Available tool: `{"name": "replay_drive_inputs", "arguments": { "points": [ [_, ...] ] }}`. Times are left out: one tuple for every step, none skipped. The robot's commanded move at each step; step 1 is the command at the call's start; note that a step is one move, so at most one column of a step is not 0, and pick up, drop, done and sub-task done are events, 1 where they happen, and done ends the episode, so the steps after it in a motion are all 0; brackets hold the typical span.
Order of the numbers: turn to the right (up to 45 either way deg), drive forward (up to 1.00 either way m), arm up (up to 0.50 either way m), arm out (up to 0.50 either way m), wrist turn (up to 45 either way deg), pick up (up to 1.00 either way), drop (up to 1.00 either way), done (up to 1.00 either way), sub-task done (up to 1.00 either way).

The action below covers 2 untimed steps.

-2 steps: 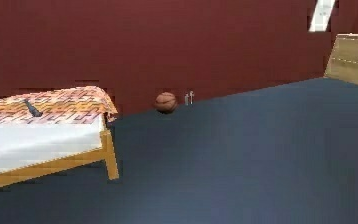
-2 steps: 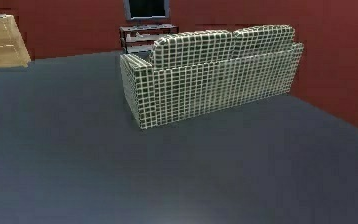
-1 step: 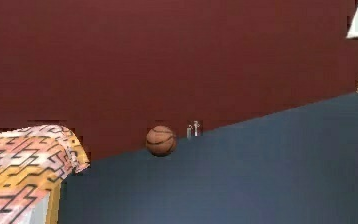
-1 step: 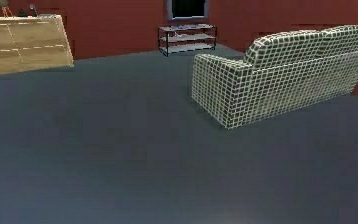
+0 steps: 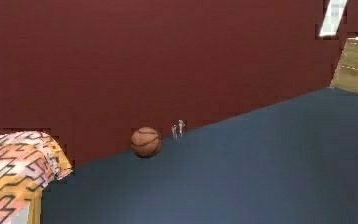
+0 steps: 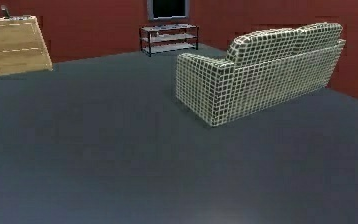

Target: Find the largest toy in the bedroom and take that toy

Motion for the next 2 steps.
{"name": "replay_drive_inputs", "arguments": {
  "points": [
    [0.0,0.30,0.00,0.00,0.0,0.00,0.00,0.00,0.00],
    [-21.0,0.00,0.00,0.00,0.0,0.00,0.00,0.00,0.00]
  ]
}}
